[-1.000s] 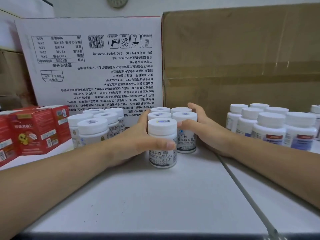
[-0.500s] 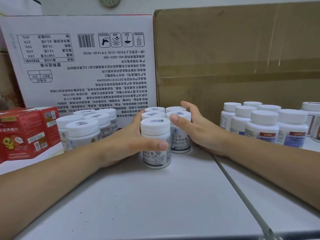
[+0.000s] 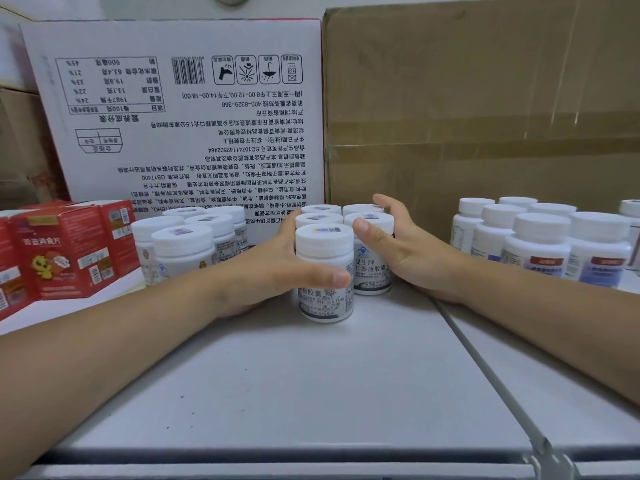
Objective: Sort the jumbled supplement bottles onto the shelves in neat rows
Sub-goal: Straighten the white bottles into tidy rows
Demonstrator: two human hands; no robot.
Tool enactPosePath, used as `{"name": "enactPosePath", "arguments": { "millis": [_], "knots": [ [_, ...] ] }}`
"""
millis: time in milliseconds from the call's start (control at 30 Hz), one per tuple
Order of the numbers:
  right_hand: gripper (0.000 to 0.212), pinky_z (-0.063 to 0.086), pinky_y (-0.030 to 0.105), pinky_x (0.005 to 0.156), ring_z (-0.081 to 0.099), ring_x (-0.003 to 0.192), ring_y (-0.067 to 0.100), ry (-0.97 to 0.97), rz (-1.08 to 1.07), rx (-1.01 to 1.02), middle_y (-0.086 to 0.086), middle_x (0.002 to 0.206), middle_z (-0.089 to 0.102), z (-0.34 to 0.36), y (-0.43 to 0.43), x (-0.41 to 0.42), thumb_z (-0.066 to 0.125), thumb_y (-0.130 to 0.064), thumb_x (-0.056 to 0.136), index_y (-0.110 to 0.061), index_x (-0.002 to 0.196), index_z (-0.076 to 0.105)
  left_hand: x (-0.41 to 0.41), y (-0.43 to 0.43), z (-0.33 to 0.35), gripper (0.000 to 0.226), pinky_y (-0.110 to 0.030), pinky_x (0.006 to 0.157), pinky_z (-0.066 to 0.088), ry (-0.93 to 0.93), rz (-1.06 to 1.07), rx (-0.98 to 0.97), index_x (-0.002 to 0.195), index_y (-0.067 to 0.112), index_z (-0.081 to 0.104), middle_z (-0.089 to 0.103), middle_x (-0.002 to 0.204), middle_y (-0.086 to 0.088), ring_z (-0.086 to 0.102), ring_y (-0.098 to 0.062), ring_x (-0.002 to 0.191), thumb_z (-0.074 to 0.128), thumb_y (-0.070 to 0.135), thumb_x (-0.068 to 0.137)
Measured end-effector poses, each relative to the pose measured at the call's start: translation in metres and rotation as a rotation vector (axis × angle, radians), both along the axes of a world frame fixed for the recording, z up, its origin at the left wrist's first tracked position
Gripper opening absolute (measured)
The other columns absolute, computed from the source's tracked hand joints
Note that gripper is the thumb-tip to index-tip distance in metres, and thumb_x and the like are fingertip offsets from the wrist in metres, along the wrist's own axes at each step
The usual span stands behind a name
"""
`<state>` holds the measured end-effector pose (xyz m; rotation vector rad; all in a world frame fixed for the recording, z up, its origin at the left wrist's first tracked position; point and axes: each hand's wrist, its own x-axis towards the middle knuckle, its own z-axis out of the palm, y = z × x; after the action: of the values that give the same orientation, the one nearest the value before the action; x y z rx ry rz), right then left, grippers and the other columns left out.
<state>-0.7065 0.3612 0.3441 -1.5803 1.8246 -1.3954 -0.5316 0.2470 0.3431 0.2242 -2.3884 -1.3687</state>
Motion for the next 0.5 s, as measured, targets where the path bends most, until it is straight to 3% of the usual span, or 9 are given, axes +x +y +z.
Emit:
{"name": "enactPosePath", "arguments": {
  "millis": [200, 500],
  "knots": [
    [0.088, 0.036, 0.013, 0.086, 0.044, 0.122, 0.007, -0.063, -0.012, -0.024, -0.010, 0.142, 0.035, -0.0017, -0.0028, -0.0029, 0.055, -0.051, 0.088, -0.025, 0.154, 0.004, 0.0012, 0.0008, -0.0001, 0.114, -0.040, 0.115, 0.033, -0.002, 0.022, -0.011, 0.150, 0.025, 0.023, 0.047, 0.146, 0.013, 0.046, -0.005, 0.134, 0.085, 0.037, 0.055],
    [0.086, 0.031, 0.020, 0.096, 0.042, 0.125, 0.009, -0.052, -0.028, -0.033, -0.011, 0.137, 0.031, -0.0024, -0.0052, -0.0070, 0.055, -0.050, 0.089, -0.024, 0.155, 0.005, -0.0001, 0.0022, -0.0017, 0.117, -0.040, 0.115, 0.033, -0.014, 0.057, -0.034, 0.149, 0.026, 0.024, 0.047, 0.145, 0.014, 0.046, -0.004, 0.133, 0.088, 0.044, 0.051]
  ]
}}
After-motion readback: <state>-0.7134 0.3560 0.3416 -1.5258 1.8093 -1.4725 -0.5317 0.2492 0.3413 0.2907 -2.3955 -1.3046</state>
